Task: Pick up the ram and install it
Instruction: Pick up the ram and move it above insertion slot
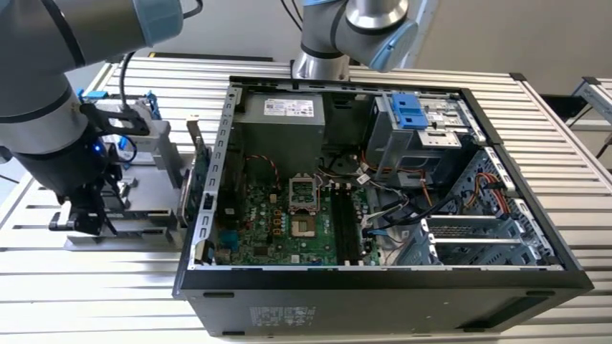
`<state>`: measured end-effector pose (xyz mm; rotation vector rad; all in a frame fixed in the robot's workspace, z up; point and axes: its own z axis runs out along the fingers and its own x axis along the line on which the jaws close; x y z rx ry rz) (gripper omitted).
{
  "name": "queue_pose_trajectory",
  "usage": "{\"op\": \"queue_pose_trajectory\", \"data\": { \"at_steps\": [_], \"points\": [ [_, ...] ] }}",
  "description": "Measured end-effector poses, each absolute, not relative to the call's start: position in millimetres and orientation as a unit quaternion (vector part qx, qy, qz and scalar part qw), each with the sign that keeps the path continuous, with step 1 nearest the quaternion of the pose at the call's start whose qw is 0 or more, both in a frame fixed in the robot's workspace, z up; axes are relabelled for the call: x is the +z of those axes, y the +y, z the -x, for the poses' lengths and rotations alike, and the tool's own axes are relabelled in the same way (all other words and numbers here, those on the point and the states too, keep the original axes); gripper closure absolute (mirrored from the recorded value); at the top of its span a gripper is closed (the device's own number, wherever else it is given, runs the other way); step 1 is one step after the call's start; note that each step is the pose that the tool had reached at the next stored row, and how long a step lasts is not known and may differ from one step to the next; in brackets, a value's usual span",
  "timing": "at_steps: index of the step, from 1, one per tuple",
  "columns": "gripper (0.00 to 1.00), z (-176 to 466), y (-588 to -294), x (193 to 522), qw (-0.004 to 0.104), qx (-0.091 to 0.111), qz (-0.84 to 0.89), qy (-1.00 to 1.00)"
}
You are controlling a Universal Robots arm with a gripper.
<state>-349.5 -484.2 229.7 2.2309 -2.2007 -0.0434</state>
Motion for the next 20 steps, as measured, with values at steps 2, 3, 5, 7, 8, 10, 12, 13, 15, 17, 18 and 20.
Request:
{"op": "queue_pose_trajectory", "data": {
  "at_steps": [2,3,5,7,8,10,12,13,15,17,18,20],
  "points": [
    [0.00,349.5,-484.2,227.4,0.004,-0.014,-0.712,-0.702],
    [0.00,349.4,-484.2,226.3,0.004,-0.014,-0.712,-0.702],
    [0.00,349.4,-484.3,224.1,0.004,-0.014,-0.712,-0.702],
    [0.00,349.4,-484.4,222.0,0.004,-0.014,-0.712,-0.702],
    [0.00,349.4,-484.5,220.9,0.004,-0.014,-0.712,-0.702],
    [0.00,349.4,-484.5,218.4,0.004,-0.014,-0.712,-0.702],
    [0.00,349.4,-484.6,215.5,0.004,-0.014,-0.712,-0.702],
    [0.00,349.4,-484.6,214.1,0.004,-0.014,-0.712,-0.702],
    [0.00,349.4,-484.6,211.7,0.004,-0.014,-0.712,-0.702],
    [0.00,349.4,-484.8,209.7,0.004,-0.014,-0.712,-0.702],
    [0.00,349.4,-484.9,208.7,0.004,-0.014,-0.712,-0.702],
    [0.00,349.4,-485.1,206.6,0.005,-0.015,-0.712,-0.702]
  ]
}}
